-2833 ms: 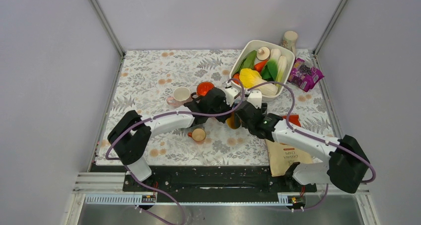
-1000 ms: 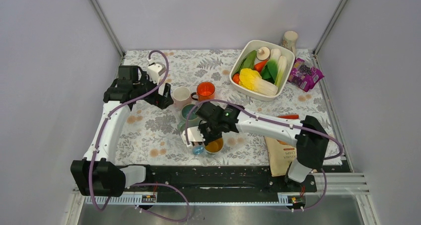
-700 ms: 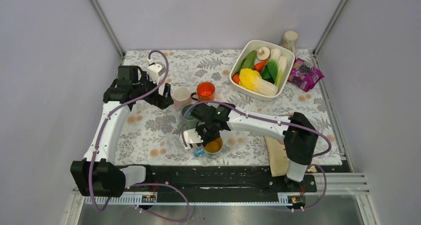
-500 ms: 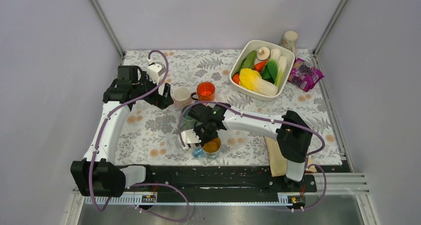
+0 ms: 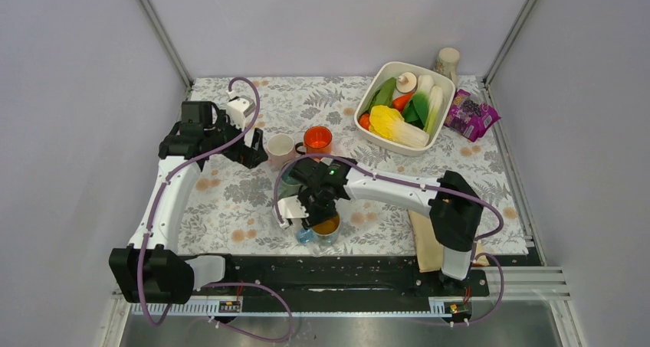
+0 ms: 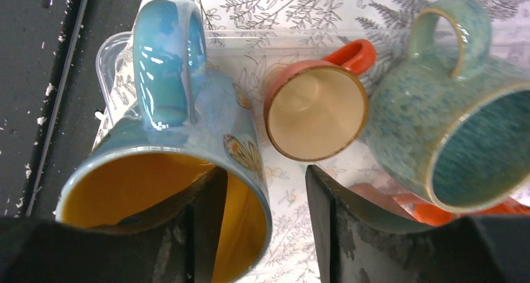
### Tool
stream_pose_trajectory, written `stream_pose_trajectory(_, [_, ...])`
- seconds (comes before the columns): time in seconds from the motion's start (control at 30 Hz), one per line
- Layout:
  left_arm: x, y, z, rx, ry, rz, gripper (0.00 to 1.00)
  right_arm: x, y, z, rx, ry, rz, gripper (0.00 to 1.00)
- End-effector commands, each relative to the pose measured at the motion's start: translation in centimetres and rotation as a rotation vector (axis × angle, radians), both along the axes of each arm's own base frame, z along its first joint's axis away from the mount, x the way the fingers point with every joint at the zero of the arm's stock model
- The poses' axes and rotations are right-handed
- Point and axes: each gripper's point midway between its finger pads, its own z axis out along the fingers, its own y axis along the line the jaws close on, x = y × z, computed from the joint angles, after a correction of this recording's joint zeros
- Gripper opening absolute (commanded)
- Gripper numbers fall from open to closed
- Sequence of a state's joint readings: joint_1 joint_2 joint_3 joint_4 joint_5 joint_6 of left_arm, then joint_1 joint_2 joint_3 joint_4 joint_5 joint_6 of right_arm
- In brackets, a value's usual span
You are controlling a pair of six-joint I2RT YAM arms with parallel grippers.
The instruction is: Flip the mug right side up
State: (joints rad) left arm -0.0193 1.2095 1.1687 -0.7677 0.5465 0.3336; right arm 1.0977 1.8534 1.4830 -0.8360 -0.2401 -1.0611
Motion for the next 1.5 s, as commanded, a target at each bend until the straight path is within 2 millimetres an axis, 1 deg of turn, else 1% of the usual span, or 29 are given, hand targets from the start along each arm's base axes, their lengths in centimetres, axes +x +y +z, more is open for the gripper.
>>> stream_pose_trajectory(0.0, [0.1,-0.1,1.3,-0.008,-0.061,-0.021,0.99,0.9,0.6,5.5,0.117,-0.094,-0.051,0.60])
stream_pose_trajectory(0.03, [0.1,-0.1,1.3,-0.006,-0.062,-0.022,0.99,0.9,0.5,6.2,0.134,-0.100,-0.073,0.62])
stream_pose_trajectory(0.1, [0.1,0.1,1.3,0.004,-0.063,-0.020,0.99,1.2,0.6,9.0,0.214,-0.123,-0.137,0.66])
stream_pose_trajectory(0.2, [-0.2,0.5,1.5,0.025,-0.066,-0.011,0.99,2.1,0.2,13.0,0.327,-0.168,-0.274,0.79])
stream_pose_trajectory(0.27, [-0.6,0.7,1.8,0.034,-0.069,-0.004,0.99,3.3,-0.6,15.7,0.406,-0.202,-0.399,0.95])
stream_pose_trajectory(0.3, [-0.9,0.8,1.8,0.037,-0.066,-0.002,0.99,4.7,-1.6,17.0,0.441,-0.238,-0.503,0.99])
stream_pose_trajectory(0.33, [-1.1,0.9,1.9,0.040,-0.068,0.001,0.99,5.9,-2.5,18.4,0.485,-0.255,-0.597,0.99])
stream_pose_trajectory(0.4, [-1.7,0.9,2.0,0.043,-0.067,0.005,0.99,8.5,-4.8,20.6,0.563,-0.250,-0.805,0.99])
stream_pose_trajectory(0.5, [-2.4,1.1,1.7,0.047,-0.048,0.018,0.99,12.3,-9.7,22.8,0.661,-0.225,-1.098,0.99])
stream_pose_trajectory(0.57, [-2.8,1.1,1.5,0.044,-0.029,0.022,0.99,14.8,-13.6,23.5,0.716,-0.232,-1.274,0.99])
stream_pose_trajectory(0.7, [-3.0,1.2,1.0,0.042,-0.005,0.038,0.99,18.6,-21.1,24.4,0.810,-0.288,-1.560,1.00])
stream_pose_trajectory(0.77, [-2.8,1.4,1.0,0.048,0.001,0.048,0.99,20.5,-24.5,24.7,0.874,-0.310,-1.685,0.99])
stream_pose_trajectory(0.8, [-2.6,1.4,0.9,0.046,0.006,0.049,0.99,21.8,-26.8,24.7,0.911,-0.325,-1.749,1.00])
stream_pose_trajectory(0.83, [-2.3,1.3,0.8,0.044,0.012,0.050,0.99,22.9,-28.2,24.6,0.939,-0.329,-1.790,0.99])
stream_pose_trajectory(0.9, [-1.5,1.4,0.5,0.040,0.026,0.060,0.99,25.4,-31.3,23.5,0.954,-0.329,-1.873,0.99])
stream_pose_trajectory(0.97, [-0.5,1.4,0.4,0.041,0.024,0.068,0.99,28.3,-34.0,21.9,0.921,-0.320,-1.936,0.99])
stream_pose_trajectory(1.0, [0.1,1.5,0.2,0.045,0.028,0.073,0.99,29.8,-35.3,21.4,0.909,-0.320,-1.963,0.99])
stream_pose_trajectory(1.07, [1.4,1.9,0.2,0.064,0.039,0.087,0.99,33.2,-38.0,19.9,0.868,-0.331,-1.997,0.99])
stream_pose_trajectory(1.1, [2.2,2.1,0.3,0.074,0.039,0.096,0.99,34.9,-39.3,19.4,0.854,-0.347,-2.008,0.98])
stream_pose_trajectory(1.13, [3.0,2.3,0.6,0.084,0.036,0.104,0.99,36.8,-41.1,19.4,0.846,-0.386,-2.014,0.98])
stream_pose_trajectory(1.17, [3.8,2.5,0.5,0.093,0.038,0.110,0.99,38.4,-42.4,18.7,0.827,-0.407,-2.015,0.97])
stream_pose_trajectory(1.23, [5.3,2.9,0.6,0.107,0.037,0.124,0.99,41.4,-44.1,16.8,0.785,-0.413,-1.990,0.96])
stream_pose_trajectory(1.3, [6.5,3.2,0.4,0.115,0.077,0.153,0.99,44.0,-45.0,14.5,0.722,-0.428,-1.968,0.96])
stream_pose_trajectory(1.37, [7.1,3.5,-0.6,0.122,0.166,0.171,0.98,46.4,-45.6,13.2,0.694,-0.442,-1.962,0.96])
stream_pose_trajectory(1.43, [7.5,3.8,-1.8,0.142,0.210,0.179,0.97,48.5,-45.9,12.0,0.735,-0.427,-1.979,0.95])
stream_pose_trajectory(1.47, [7.7,4.0,-2.1,0.153,0.216,0.183,0.97,49.5,-46.2,11.7,0.776,-0.425,-1.995,0.94])
